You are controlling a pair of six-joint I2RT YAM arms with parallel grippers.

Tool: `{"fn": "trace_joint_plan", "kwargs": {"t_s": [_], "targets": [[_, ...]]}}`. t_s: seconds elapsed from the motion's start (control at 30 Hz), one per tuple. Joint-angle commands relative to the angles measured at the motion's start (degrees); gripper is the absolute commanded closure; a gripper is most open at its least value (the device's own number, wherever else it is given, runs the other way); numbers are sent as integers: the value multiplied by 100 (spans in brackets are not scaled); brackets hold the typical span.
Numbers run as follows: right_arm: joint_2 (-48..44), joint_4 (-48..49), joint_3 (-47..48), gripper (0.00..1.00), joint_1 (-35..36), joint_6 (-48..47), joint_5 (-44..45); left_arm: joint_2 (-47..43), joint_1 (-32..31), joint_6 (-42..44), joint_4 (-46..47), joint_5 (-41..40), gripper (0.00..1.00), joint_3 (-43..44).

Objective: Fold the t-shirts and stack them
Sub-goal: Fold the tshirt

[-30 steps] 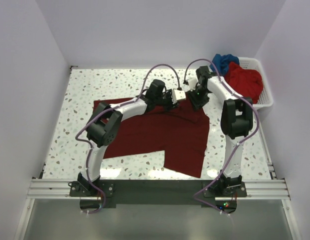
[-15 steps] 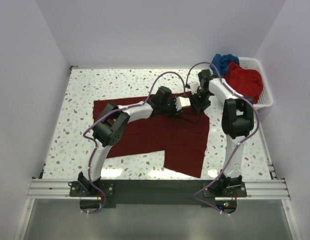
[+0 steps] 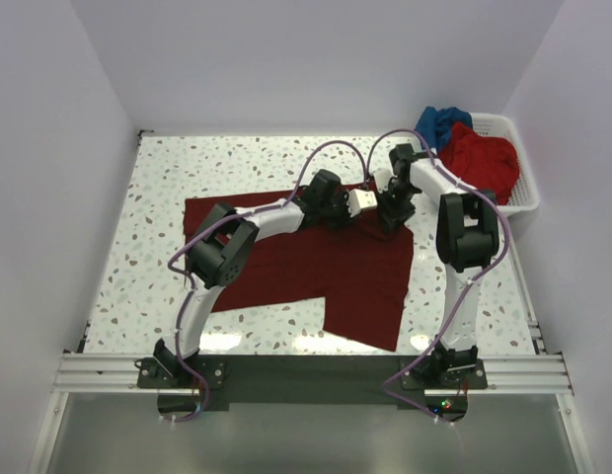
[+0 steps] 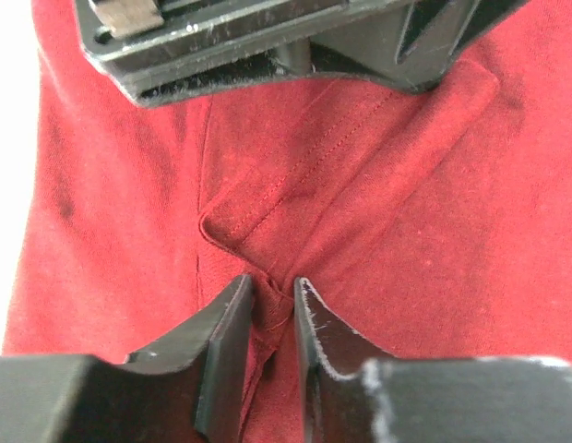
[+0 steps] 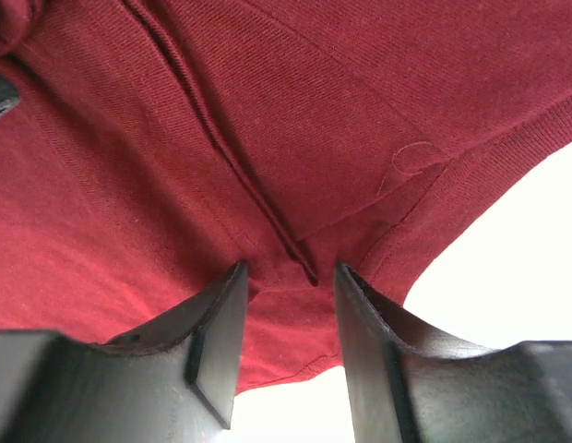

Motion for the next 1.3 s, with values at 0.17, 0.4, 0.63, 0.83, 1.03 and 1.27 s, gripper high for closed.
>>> {"fn": "trace_joint_plan", "kwargs": {"t_s": [0.17, 0.4, 0.63, 0.83, 1.03, 1.27], "targets": [[14, -41, 147, 75, -7, -6, -52, -207, 24, -191, 140, 105, 83, 148], [-197, -199, 331, 82, -7, 12, -131, -409, 68, -296, 157, 175, 91, 87], [-241, -252, 446, 81, -7, -23, -61, -594, 103, -314, 298, 210, 94, -36], [-232, -287, 472, 89, -7, -32, -52, -629, 165, -375, 333, 236, 94, -27], [-197, -314, 481, 100, -7, -50, -87, -576, 191, -515, 289, 351, 69, 43], [-206, -287, 454, 100, 1, -76, -105, -260, 174, -779, 175, 438, 62, 428]]}}
